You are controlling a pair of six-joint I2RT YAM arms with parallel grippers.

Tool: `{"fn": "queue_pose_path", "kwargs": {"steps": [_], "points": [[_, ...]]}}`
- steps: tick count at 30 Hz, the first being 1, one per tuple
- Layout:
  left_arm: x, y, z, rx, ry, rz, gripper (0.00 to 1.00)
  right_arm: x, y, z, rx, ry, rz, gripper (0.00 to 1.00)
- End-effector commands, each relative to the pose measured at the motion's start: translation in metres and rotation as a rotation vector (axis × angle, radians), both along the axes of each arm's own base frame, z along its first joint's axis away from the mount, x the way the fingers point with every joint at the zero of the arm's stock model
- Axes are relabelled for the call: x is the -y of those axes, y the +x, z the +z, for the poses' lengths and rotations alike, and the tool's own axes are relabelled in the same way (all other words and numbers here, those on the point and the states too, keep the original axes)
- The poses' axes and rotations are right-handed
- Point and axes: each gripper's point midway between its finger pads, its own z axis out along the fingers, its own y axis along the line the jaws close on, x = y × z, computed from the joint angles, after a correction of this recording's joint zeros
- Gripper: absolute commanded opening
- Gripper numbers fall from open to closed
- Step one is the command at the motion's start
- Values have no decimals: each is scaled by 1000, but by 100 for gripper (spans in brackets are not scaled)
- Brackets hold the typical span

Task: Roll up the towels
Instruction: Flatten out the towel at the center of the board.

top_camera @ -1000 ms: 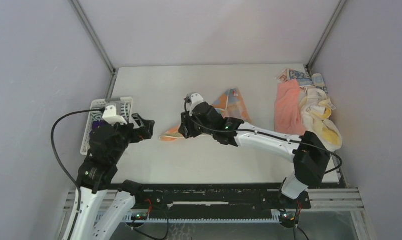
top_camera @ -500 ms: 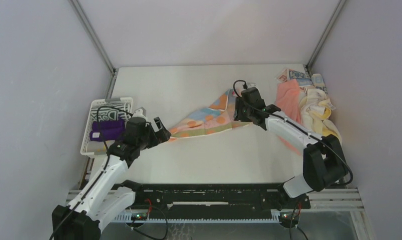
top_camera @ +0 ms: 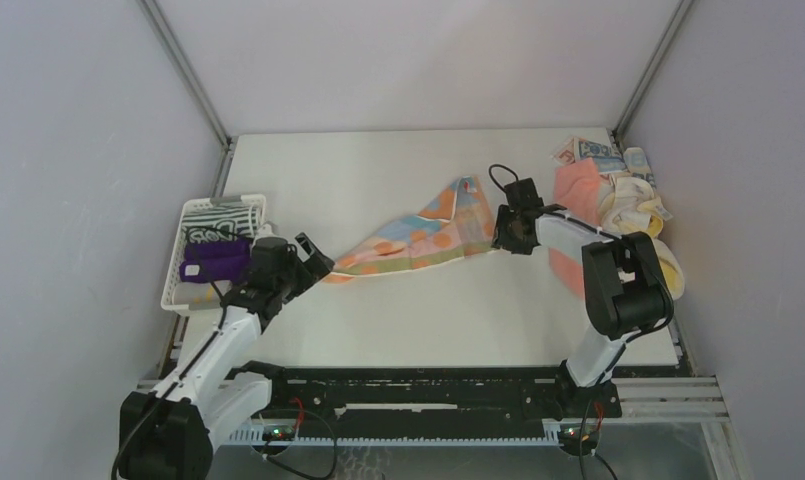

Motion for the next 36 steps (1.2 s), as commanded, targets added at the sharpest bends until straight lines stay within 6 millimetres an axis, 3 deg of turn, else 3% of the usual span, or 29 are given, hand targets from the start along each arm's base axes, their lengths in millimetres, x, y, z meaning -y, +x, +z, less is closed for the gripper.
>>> {"fn": "queue_pose_path", "kwargs": {"steps": [1,9,14,17,20,27,32,36], "points": [[-2,7,-5,21,-17,29,100,-13,17,8,42,130,1,46],[-5,5,-14,12,-10,45,100,-15,20,-9,-15,241,-26,43],[-5,6,-20,10,-33,60,100,-15,23,-8,-8,278,-34,37],[-5,7,-20,13,-47,71,100,-11,24,-5,-5,287,-41,19],[-4,9,-19,18,-56,77,100,-9,26,15,43,285,-31,0],[3,14,-22,17,-100,70,91,0,19,94,223,259,-4,0],[9,14,-33,-5,-141,69,76,8,2,119,278,236,-3,0],[21,14,-34,-12,-183,41,74,11,-5,126,310,224,-7,0]]}}
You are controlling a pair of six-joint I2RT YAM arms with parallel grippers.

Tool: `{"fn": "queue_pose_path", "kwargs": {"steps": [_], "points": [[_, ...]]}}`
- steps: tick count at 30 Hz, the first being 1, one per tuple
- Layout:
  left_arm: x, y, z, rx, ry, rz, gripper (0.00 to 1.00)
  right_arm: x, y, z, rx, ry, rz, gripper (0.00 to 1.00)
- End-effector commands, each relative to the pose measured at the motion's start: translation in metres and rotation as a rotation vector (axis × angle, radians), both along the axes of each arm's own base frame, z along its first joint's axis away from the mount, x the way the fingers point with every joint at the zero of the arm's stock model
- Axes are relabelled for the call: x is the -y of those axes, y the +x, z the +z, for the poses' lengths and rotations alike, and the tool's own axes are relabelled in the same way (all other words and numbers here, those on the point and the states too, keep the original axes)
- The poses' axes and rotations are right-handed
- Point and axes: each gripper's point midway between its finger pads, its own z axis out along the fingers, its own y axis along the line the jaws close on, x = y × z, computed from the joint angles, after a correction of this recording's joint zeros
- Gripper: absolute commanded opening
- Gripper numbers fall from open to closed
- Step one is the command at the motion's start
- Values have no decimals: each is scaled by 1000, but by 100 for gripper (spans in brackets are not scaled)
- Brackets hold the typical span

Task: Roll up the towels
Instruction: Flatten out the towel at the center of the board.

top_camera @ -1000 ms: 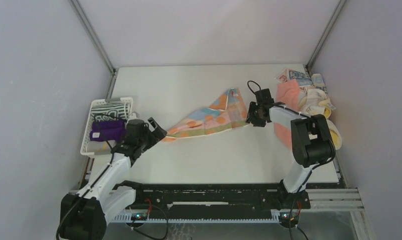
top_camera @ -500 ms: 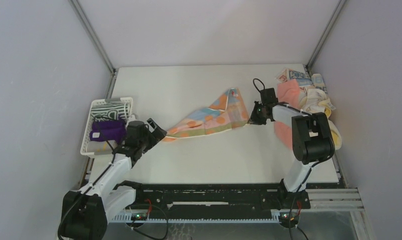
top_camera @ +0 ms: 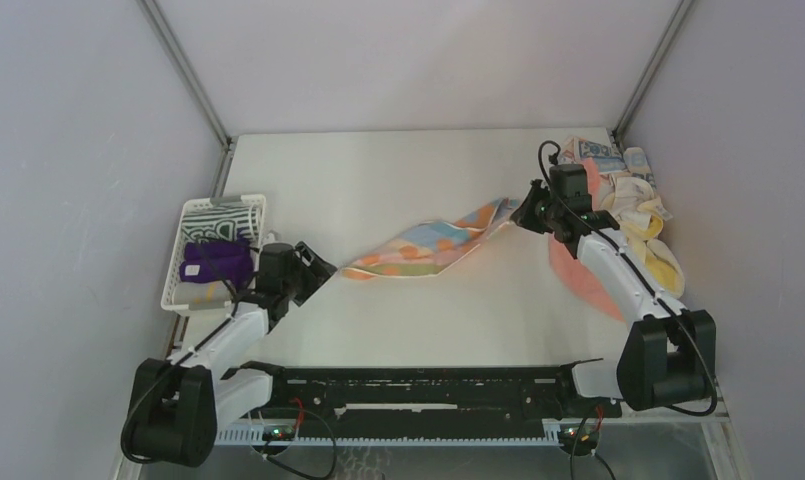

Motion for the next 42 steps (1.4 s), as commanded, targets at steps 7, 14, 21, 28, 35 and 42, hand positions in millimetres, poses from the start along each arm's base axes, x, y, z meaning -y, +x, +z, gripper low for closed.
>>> {"fn": "queue_pose_path", "kwargs": {"steps": [7,14,21,28,35,42], "points": [[35,19,7,40,-153,-20,83,-1,-12,-4,4,-63,34,0],[52,43,7,25,-184,-26,79,-4,-15,-1,21,-62,47,0],[75,53,6,12,-226,-65,49,-4,-13,13,69,-56,50,0],[68,72,24,58,-157,-40,0,1,-3,35,141,-47,46,0],[39,150,142,257,45,-72,0,21,42,103,312,4,-4,0],[14,168,290,569,191,-49,0,26,55,195,513,64,7,0]]}}
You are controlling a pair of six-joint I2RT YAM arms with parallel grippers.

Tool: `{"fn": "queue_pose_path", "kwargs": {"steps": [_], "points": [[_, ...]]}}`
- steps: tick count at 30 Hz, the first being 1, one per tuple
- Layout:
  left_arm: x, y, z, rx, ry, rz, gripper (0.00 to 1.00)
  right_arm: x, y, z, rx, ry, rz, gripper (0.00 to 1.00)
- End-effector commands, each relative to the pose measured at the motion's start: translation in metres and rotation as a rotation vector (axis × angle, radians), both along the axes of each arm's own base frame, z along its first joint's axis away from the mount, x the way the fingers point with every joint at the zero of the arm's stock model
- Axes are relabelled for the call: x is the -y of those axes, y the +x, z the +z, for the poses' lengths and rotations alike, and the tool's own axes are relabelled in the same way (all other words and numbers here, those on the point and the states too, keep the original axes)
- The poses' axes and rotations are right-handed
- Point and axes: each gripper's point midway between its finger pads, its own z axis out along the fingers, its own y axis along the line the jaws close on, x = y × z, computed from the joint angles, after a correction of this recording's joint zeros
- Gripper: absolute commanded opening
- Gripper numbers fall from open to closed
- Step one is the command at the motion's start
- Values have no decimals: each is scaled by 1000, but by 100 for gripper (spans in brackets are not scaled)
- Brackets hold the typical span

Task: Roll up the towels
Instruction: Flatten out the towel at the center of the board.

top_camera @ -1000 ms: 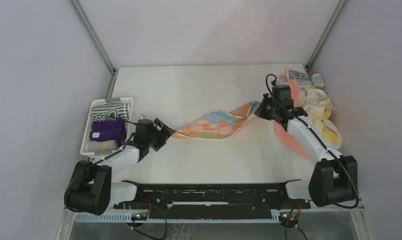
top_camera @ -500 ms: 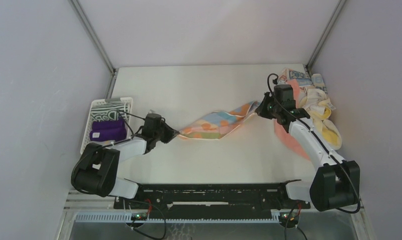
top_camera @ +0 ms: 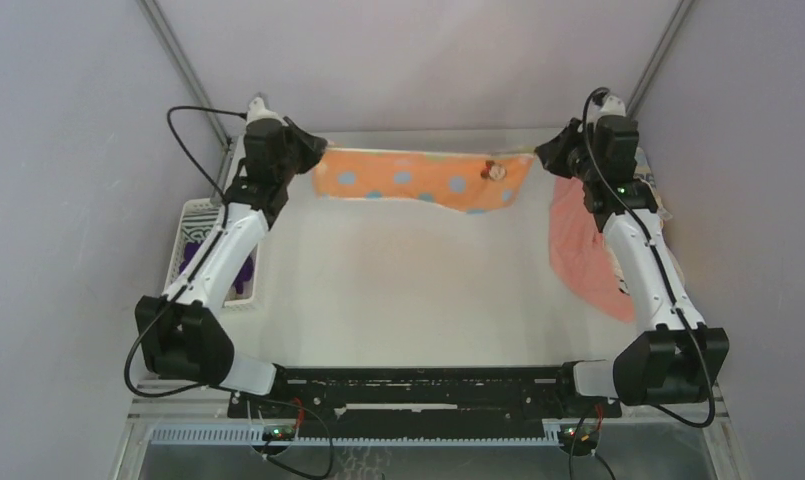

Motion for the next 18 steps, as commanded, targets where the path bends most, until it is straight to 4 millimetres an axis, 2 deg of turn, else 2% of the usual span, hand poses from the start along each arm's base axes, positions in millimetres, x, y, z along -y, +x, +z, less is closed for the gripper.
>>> {"fn": "queue_pose_path", "kwargs": {"steps": [1,3,5,7,8,9,13,15,18], "points": [[-28,-17,74,182,165,50,2,-5,0,76,210,33,40,0],[-36,-32,66,194,173,75,9,-9,-11,78,222,38,62,0],[-43,-50,39,169,161,104,21,-12,-22,66,217,49,77,0],[-49,-69,1,117,112,139,28,-17,-33,27,154,63,92,0],[-50,-81,-32,63,95,150,30,-19,-37,9,121,68,99,0],[-54,-92,-56,28,72,172,33,-23,-43,-12,77,78,108,0],[-61,-130,-135,-117,9,227,40,-40,-70,-100,-108,108,154,0],[-66,-146,-164,-197,23,244,41,-42,-85,-133,-184,100,157,0],[-68,-163,-183,-246,30,245,42,-38,-101,-162,-260,80,137,0]]}}
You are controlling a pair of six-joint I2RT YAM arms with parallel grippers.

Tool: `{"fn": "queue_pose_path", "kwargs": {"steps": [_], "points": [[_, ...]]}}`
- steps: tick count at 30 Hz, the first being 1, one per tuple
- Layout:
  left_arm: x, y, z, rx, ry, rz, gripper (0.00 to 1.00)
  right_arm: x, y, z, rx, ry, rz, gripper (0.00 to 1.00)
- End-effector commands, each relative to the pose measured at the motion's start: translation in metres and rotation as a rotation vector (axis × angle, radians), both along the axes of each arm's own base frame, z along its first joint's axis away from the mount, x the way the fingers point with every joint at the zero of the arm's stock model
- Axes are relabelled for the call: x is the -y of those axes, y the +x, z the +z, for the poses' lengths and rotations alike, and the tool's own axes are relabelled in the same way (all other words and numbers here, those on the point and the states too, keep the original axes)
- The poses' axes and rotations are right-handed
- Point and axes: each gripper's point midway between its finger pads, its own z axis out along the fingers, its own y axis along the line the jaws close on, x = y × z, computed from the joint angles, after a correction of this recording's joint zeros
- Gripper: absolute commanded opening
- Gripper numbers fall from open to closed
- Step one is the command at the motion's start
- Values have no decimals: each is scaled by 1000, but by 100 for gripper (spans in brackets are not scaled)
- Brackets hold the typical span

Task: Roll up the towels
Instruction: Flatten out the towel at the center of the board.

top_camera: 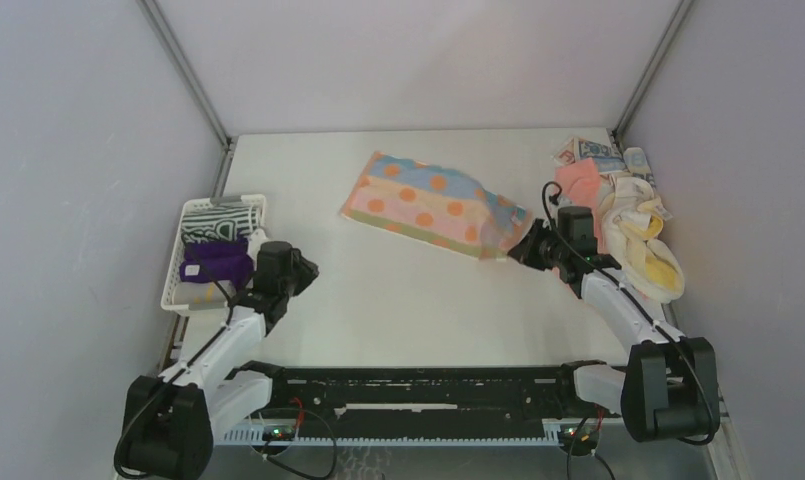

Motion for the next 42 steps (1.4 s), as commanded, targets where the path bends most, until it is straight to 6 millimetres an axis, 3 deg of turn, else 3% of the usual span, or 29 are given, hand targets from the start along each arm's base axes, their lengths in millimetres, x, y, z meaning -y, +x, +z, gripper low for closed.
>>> {"fn": "queue_pose_path", "kwargs": {"steps": [1,5,9,16,24,32,35,42], "points": [[-3,-5,8,58,-51,55,44,0,-8,-7,2,-9,-9,0],[4,-3,10,58,-47,11,58,9,-16,-25,-48,-65,-28,0],[19,23,22,62,-42,-62,67,11,-19,-34,-78,-82,-33,0],[42,101,39,50,-14,-128,65,4,-23,-38,-83,-110,-17,0],[70,167,22,38,-127,-146,63,-5,-28,-43,-91,-121,12,0],[86,191,-9,1,-217,-151,58,-6,-28,-42,-87,-117,17,0],[84,195,-25,-17,-253,-130,53,-6,-28,-41,-86,-113,25,0],[76,206,-39,-25,-290,-97,49,-8,-27,-36,-67,-103,36,0]]}}
